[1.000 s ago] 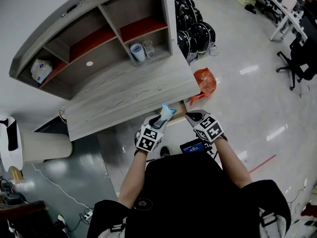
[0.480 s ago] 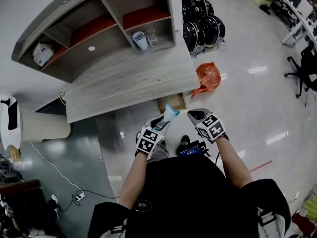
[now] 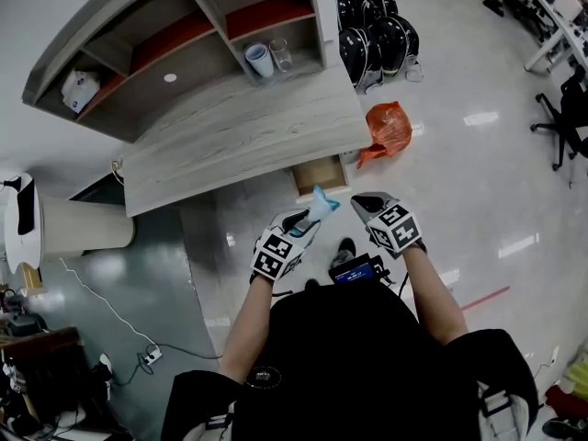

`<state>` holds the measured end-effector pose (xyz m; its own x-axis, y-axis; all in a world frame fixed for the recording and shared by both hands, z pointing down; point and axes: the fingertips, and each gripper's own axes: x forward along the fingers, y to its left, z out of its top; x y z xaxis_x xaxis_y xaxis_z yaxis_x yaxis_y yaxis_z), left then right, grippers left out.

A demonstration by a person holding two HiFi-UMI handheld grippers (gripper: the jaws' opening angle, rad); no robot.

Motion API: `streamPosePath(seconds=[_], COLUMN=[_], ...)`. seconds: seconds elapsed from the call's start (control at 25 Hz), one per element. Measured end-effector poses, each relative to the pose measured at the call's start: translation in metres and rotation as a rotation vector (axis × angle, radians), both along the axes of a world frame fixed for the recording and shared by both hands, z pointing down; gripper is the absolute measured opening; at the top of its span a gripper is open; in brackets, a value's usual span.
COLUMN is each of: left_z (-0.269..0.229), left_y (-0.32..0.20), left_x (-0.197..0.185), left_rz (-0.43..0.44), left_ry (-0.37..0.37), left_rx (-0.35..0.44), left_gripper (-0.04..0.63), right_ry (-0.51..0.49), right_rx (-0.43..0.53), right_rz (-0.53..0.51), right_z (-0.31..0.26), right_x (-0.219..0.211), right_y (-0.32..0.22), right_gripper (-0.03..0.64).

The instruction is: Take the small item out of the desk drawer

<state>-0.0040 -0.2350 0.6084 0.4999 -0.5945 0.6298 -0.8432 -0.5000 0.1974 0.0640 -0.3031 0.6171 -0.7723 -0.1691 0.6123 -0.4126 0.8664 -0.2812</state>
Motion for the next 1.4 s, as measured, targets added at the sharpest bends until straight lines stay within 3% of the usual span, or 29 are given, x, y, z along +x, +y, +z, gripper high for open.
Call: streamPosePath(seconds=[1.4], left_z=[0.000], left_y=[0.193], left_x=[-0.037], left_rz=[-0.001], left_ry=[0.075], left_rx=[0.060], left_gripper=[0.146], right_ry=[0.073], right_rx=[0.082], right_rz=[0.007], right_z=[-0.017], right_x=[-0.026], right_y=[0.205], right_gripper=[0.003])
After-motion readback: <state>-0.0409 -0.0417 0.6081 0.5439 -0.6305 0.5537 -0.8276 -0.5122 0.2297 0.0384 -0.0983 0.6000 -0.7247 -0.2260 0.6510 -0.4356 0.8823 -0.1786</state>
